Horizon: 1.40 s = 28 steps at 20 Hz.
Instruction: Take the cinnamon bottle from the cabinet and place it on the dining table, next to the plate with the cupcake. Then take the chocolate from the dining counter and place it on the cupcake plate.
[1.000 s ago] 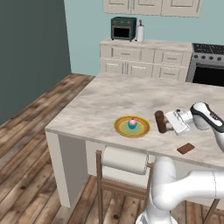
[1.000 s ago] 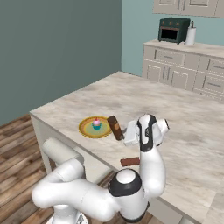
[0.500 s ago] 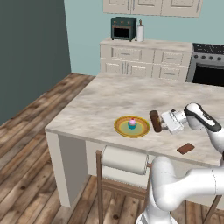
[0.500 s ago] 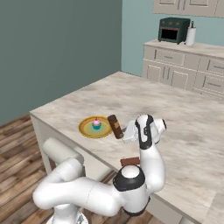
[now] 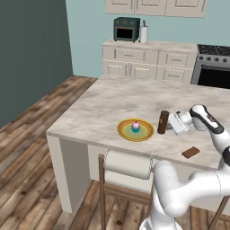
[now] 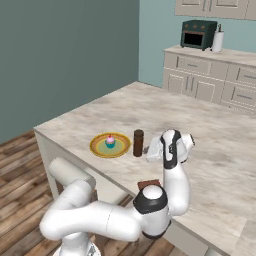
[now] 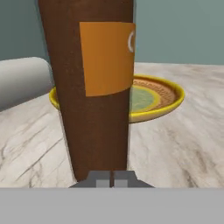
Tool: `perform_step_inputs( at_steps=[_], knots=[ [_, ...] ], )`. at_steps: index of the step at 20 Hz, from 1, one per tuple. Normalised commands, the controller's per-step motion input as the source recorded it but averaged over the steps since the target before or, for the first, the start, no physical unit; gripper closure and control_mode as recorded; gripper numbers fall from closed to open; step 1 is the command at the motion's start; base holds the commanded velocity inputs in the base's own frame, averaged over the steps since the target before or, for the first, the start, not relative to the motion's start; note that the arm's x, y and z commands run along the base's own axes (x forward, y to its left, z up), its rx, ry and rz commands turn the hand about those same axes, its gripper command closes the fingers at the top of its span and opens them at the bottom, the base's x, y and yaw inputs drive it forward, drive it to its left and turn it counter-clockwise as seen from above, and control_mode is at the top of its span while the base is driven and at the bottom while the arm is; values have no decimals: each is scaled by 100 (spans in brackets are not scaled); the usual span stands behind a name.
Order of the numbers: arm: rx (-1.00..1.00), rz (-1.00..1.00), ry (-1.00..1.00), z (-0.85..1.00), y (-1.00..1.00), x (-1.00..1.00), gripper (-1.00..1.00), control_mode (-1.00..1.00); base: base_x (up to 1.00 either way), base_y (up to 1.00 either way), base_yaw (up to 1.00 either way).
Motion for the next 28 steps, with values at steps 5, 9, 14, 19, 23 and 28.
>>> perform_step_inputs(
  at_steps=[5, 9, 14, 19, 23, 28],
  knots=[
    [0, 2, 0, -22, 0, 2, 100, -100, 0, 0, 0],
    [0, 0, -1, -7, 5, 0, 100, -100, 0, 0, 0],
    [0, 0, -3, 10, -12, -5, 100, -100, 0, 0, 0],
    [0, 0, -1, 20, -21, -33, -100, -100, 0, 0, 0],
    [-5, -4, 6, 30, -8, -45, -100, -100, 0, 0, 0],
    [-17, 0, 18, 29, -5, -42, -100, -100, 0, 0, 0]
  ],
)
